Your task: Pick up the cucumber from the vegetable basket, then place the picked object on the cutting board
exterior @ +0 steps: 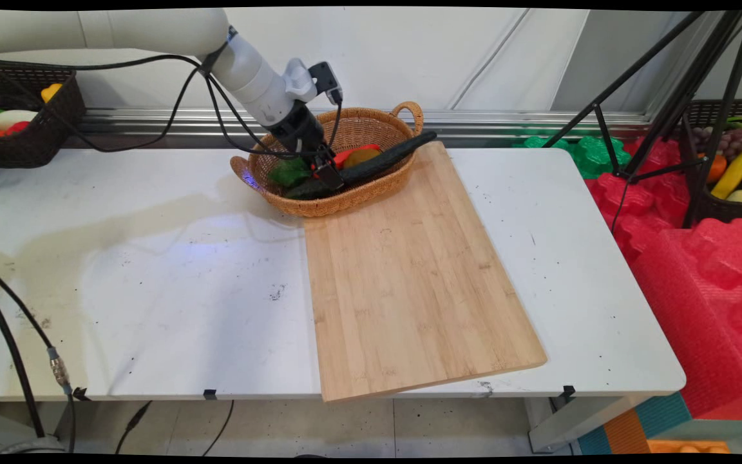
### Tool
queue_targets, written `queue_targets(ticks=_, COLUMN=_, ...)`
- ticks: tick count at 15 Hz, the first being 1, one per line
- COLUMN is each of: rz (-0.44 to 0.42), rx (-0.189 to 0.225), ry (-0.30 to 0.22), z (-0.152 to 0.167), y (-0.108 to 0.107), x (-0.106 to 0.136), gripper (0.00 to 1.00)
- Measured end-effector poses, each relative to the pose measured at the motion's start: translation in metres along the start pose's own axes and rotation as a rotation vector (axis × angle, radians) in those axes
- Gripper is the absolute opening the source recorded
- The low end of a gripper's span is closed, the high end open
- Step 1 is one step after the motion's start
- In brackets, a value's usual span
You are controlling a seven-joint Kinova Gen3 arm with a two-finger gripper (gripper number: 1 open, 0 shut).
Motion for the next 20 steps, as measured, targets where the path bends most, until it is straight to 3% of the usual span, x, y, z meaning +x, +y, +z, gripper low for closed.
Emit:
queue_targets(ticks=4, rz=-0.003, rx=-0.012, ry=-0.005, z=0.011, y=-0.005, x=0.0, gripper=1.0)
queue_targets(ticks=5, rz=-0.004, rx=-0.014, ry=-0.006, z=0.012, y=-0.005, x=-0.001, gripper=0.0)
queue_targets(ticks=13, rz=0.001, rx=-0.018, ry=-0.002, z=0.015, y=-0.008, x=0.001, gripper=0.0)
queue_targets(ticks=20, rz=0.007, rx=0.036, ry=0.067, z=-0.03, y=-0.002, x=0.021, gripper=0.0)
